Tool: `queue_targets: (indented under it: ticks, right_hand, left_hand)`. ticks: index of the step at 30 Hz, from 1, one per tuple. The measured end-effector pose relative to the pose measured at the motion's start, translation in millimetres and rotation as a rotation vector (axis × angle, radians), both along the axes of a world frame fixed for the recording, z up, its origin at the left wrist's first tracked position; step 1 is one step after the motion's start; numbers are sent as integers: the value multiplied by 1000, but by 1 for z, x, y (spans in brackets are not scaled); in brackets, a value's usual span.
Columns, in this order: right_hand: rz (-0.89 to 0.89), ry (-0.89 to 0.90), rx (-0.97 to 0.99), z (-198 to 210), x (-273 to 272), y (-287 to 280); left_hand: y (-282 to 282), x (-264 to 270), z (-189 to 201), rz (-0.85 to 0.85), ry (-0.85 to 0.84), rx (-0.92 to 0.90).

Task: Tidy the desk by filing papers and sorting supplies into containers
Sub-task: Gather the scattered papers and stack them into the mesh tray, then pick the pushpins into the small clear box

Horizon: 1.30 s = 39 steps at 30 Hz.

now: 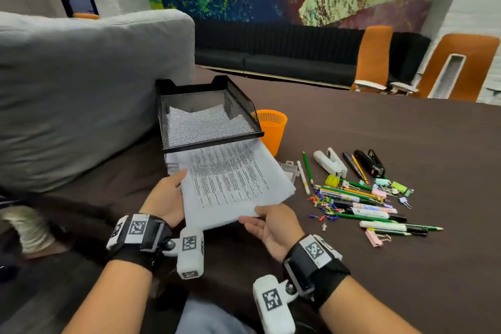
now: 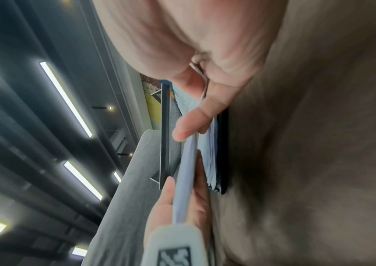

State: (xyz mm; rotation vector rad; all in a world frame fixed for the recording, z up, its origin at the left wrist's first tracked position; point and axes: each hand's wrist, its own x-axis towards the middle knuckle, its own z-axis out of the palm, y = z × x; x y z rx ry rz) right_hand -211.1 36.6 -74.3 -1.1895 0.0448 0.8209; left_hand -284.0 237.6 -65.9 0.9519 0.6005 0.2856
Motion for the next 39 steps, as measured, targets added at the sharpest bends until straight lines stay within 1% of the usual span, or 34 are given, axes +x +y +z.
queue_targets:
  ticks: [1, 3, 5, 7, 10, 12, 14, 17, 19, 23, 27, 31, 34, 39]
  right_hand:
    - [-15, 7, 8, 4, 4, 10]
    - [-23, 16, 19, 12, 15, 30]
    - [-17, 26, 9, 19, 26, 48]
    - [-3, 3, -6, 23, 35, 65]
    - [49, -42, 8, 24, 44, 90]
    - [42, 18, 100, 22, 48, 100]
    - [72, 29, 120, 16, 52, 102]
    - [165, -45, 60, 0, 52, 87]
    - [210, -142, -11, -5, 51, 68]
    - [188, -287, -90, 4, 51, 21]
    - [124, -369, -153, 16, 59, -29]
    - [12, -424, -189, 24, 71, -69]
    - [-71, -444, -229, 24, 82, -95]
    - [-181, -436, -334, 15, 93, -139]
  left_hand:
    - [-2, 0, 0, -1, -19, 1]
    - [-6, 2, 2, 54, -39, -16]
    - [-5, 2, 0, 183, -71, -130]
    - [-1, 0, -3, 317, -80, -207]
    - [5, -1, -17, 437, -75, -223]
    - [8, 0, -22, 469, -54, -214]
    - [7, 1, -27, 473, -34, -225]
    - [4, 7, -28, 421, -32, -210]
    - [-1, 13, -25, 372, -35, -177]
    - [-27, 28, -19, 231, -4, -81]
    - [-65, 43, -10, 59, 13, 14]
    - [-97, 56, -3, -39, 36, 88]
    - [-121, 68, -2, -130, 75, 163]
    - [-166, 93, -4, -321, 116, 350]
